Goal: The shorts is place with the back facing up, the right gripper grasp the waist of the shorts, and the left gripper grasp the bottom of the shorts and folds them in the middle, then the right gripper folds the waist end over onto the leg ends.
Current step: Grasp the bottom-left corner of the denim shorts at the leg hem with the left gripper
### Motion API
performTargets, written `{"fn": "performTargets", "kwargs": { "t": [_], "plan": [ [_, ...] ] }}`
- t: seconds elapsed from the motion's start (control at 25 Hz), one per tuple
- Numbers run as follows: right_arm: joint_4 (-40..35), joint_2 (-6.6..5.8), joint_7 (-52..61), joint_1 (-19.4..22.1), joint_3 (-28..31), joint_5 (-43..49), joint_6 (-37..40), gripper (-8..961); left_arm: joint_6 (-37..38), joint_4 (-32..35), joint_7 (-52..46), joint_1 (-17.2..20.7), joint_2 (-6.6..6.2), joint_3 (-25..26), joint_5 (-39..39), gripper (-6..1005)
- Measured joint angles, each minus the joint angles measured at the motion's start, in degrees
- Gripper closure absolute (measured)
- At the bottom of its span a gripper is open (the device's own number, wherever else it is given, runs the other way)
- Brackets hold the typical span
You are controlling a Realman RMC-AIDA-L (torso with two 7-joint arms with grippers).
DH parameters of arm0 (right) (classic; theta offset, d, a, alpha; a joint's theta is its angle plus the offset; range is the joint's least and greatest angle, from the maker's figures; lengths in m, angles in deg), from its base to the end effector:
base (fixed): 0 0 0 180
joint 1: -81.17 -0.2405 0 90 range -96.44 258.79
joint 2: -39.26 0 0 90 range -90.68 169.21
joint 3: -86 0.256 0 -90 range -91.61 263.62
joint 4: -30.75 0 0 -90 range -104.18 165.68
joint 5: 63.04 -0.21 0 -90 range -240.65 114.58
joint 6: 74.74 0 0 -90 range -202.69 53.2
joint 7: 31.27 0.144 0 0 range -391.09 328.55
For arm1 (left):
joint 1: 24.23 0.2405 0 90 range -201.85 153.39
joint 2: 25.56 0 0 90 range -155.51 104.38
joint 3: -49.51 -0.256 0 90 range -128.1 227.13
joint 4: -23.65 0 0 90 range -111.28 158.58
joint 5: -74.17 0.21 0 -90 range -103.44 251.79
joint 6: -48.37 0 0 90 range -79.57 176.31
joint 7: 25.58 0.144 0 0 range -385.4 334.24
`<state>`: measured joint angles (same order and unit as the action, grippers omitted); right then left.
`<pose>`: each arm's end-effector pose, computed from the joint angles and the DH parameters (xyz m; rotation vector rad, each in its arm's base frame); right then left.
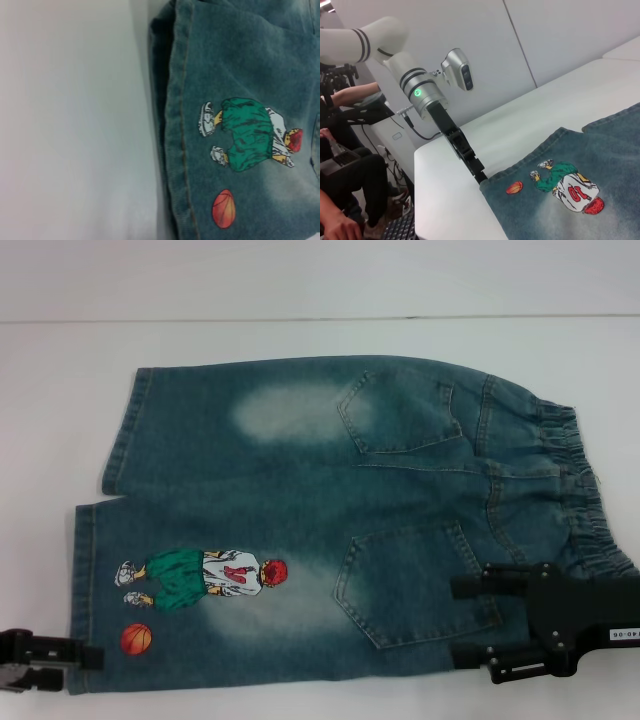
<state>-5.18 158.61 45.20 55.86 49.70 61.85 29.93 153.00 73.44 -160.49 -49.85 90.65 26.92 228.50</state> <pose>0.2838 0.2605 -0.0095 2.9588 -0.7242 -0.7444 -0.3524 0.2528 0.0574 -2.1527 -2.1461 -0.1024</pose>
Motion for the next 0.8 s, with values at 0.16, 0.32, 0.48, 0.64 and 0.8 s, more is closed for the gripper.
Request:
{"fn": "performTargets", "kwargs": {
  "t": [0.16, 0.32, 0.48, 0.64, 0.8],
  "plan": [
    [0.07, 0.00, 0.00, -0.07, 0.00, 0.00, 0.00, 37, 0.24, -0.25, 0.00, -0.48, 0.25, 0.00, -0.11, 143],
    [0.07, 0.00, -0.01, -0.08, 0.00, 0.00, 0.00, 37, 0.30, -0.89, 0.01, -1.16, 0.38, 0.01, -0.23, 148],
    [0.14, 0.00, 0.00, -0.09, 0.00, 0.00, 0.00, 37, 0.04, -0.97, 0.21, -1.65, 0.45, 0.01, -0.33, 153],
    [0.15, 0.00, 0.00, -0.04, 0.00, 0.00, -0.07, 38, 0.03, -1.00, 0.56, -1.81, 0.49, 0.01, -0.35, 158],
    [0.16, 0.00, -0.01, 0.06, 0.10, 0.00, -0.24, 38, -0.37, -0.87, 0.83, -1.70, 0.68, -0.61, -0.16, 164]
  ]
}}
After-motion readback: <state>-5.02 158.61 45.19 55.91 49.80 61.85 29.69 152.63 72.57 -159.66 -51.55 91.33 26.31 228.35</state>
